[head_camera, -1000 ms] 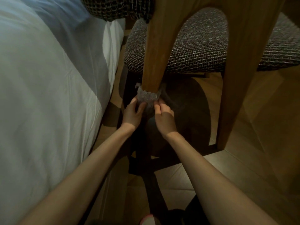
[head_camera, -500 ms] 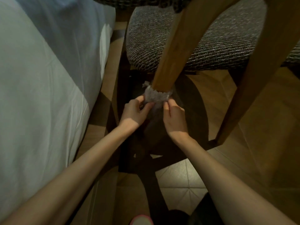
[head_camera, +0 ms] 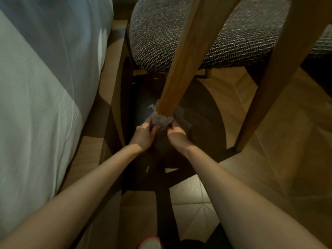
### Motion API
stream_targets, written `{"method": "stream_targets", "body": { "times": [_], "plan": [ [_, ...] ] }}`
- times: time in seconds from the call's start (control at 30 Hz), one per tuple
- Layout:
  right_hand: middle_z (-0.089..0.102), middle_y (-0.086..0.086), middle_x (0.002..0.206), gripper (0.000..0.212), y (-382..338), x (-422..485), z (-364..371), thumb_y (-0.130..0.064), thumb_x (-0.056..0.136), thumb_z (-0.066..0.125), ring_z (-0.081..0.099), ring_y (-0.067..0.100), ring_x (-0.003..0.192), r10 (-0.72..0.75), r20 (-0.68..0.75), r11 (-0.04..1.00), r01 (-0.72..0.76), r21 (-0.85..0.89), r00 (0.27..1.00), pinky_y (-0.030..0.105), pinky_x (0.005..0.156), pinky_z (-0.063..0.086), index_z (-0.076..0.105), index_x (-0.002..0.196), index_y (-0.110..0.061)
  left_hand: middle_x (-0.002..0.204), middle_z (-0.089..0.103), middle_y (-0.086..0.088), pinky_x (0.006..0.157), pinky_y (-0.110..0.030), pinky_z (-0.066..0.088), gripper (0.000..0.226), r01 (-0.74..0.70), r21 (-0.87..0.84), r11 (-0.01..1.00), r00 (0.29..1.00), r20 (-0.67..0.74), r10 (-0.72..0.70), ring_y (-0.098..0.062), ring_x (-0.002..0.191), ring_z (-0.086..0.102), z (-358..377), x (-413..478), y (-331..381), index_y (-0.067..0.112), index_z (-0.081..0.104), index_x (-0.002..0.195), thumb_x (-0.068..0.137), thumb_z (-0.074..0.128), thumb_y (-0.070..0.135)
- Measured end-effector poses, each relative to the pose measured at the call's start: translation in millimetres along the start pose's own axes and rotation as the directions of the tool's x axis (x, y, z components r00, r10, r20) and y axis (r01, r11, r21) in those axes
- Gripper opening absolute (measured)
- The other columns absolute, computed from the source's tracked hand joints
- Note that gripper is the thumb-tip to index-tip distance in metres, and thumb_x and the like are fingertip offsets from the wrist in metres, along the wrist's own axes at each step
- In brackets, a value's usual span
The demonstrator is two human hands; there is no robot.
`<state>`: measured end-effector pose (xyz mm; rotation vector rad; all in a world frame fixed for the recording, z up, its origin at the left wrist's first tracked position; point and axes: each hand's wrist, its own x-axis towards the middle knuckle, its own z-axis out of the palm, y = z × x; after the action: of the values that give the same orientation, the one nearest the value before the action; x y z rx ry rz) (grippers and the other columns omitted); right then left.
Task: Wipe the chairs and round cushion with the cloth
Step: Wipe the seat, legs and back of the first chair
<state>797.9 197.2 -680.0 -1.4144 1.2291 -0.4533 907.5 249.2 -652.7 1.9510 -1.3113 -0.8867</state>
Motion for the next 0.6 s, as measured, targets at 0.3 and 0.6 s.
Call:
{"method": "stream_targets", "body": {
  "times": [0.3, 0.6],
  "plan": [
    [0.045, 0.008, 0.145, 0.041, 7, 2, 6, -0.018, 0.103, 0.039, 0.042, 0.028, 0.132, 0.093, 0.084, 0.994, -0.096, 0.041, 0.992, 0.044, 0.112, 0.033, 0.038, 0.144, -0.023, 0.135, 0.052, -0.008, 0.102, -0.034, 0.041, 0.043, 0.193, -0.072, 0.979, 0.981, 0.027, -0.192, -0.022, 0.124, 0.05, 9, 8, -15, 0.018, 0.041, 0.141, 0.098, 0.048, 0.015],
    [0.064, 0.004, 0.113, 0.023, -68, -56, -47, -0.028, 0.101, 0.045, 0.061, 0.021, 0.106, -0.354, -0.248, 0.925, 0.3, -0.232, 0.902, 0.03, 0.084, 0.045, 0.057, 0.118, -0.017, 0.087, 0.068, 0.017, 0.07, -0.01, 0.05, 0.007, -0.407, -0.138, 0.903, 0.837, -0.453, 0.308, 0.004, 0.085, 0.066, -20, -29, 64, 0.025, 0.065, 0.097, 0.092, 0.062, 0.021]
  ]
}}
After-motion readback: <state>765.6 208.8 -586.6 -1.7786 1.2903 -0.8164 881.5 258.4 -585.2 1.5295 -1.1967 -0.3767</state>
